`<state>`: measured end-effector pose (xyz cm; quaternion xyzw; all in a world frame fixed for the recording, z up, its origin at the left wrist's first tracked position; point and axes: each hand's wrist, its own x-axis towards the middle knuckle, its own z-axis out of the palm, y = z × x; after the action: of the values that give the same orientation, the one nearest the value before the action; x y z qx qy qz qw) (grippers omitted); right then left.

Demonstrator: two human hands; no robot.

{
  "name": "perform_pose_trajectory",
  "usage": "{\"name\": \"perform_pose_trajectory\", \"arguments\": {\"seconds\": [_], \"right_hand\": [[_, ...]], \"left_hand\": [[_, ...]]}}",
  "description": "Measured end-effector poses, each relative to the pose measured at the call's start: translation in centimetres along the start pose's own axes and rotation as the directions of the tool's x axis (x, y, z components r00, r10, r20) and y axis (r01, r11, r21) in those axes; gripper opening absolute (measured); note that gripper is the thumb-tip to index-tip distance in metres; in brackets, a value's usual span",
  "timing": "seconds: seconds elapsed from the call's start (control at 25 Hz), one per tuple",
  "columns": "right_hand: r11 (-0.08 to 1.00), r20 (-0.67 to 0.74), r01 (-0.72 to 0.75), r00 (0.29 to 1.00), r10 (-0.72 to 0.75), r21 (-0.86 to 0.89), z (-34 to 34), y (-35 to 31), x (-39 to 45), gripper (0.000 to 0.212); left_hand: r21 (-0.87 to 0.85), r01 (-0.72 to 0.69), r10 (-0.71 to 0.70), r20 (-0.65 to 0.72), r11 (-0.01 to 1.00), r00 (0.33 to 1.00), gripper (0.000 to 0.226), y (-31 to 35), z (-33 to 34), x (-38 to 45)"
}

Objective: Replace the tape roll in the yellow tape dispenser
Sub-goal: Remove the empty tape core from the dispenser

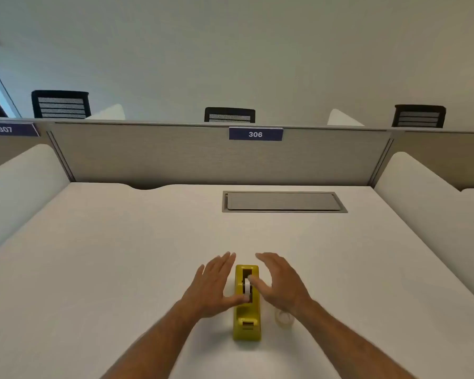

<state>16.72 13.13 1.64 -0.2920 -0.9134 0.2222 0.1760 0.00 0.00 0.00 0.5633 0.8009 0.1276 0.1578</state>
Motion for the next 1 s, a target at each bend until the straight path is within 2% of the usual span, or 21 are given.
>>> {"name": "perform_pose_trajectory", "arguments": {"seconds": [0.2, 0.44, 0.68, 1.0], "right_hand": [[0.990, 0.165, 0.115, 0.981, -0.101, -0.081, 0.6, -0.1, -0.8, 0.067], [0.986, 0.174, 0.121, 0.980, -0.100, -0.116, 0.6, -0.3, -0.5, 0.063], [0.988, 0.186, 0.056, 0.982, -0.029, -0.142, 0.6, -0.9, -0.1, 0.060], [0.996, 0.162, -0.025, 0.986, 0.039, -0.087, 0.5, -1.7, 0.5, 0.046]], "left_hand": [[-0.037, 0.027, -0.026, 0.009, 0.999, 1.000, 0.116, 0.0, 1.2, -0.5], [-0.025, 0.027, -0.027, 0.024, 0.999, 0.999, 0.114, 0.6, 1.6, -0.7], [0.007, 0.011, -0.011, 0.028, 1.000, 1.000, 0.113, 1.1, 1.2, -0.2], [-0.076, 0.027, -0.025, 0.030, 0.997, 0.999, 0.117, 1.3, 1.1, -0.1]]}}
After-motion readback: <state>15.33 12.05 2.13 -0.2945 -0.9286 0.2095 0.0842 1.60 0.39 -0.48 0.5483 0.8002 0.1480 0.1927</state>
